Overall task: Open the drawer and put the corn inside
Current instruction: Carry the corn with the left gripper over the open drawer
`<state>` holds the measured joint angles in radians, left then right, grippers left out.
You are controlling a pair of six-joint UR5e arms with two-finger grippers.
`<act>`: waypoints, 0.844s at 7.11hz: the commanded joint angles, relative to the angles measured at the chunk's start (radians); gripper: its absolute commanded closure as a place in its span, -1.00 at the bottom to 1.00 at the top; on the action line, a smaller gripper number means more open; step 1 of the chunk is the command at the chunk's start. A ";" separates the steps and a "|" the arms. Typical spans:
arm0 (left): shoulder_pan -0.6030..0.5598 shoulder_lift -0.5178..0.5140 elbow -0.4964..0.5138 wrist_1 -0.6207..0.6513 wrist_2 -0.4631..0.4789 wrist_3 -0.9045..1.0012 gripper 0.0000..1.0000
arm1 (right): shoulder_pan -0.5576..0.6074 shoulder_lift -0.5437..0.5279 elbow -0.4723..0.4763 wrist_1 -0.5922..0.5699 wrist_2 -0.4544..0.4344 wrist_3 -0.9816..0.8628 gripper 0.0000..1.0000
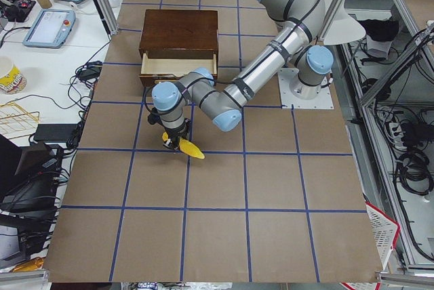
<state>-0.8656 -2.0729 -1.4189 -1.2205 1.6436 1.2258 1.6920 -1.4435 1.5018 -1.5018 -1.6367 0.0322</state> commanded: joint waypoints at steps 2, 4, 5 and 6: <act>-0.123 0.085 0.176 -0.297 -0.007 -0.358 1.00 | 0.000 0.000 0.000 0.000 0.000 0.000 -1.00; -0.200 0.141 0.186 -0.393 -0.091 -0.591 1.00 | 0.000 0.000 0.000 0.000 0.000 0.000 -1.00; -0.237 0.154 0.179 -0.405 -0.122 -0.673 1.00 | 0.000 0.000 0.000 0.000 0.000 0.000 -1.00; -0.281 0.152 0.175 -0.415 -0.134 -0.766 1.00 | 0.000 0.000 0.000 0.000 0.000 0.000 -1.00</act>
<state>-1.0936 -1.9287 -1.2398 -1.6152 1.5383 0.5808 1.6920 -1.4435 1.5018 -1.5018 -1.6368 0.0322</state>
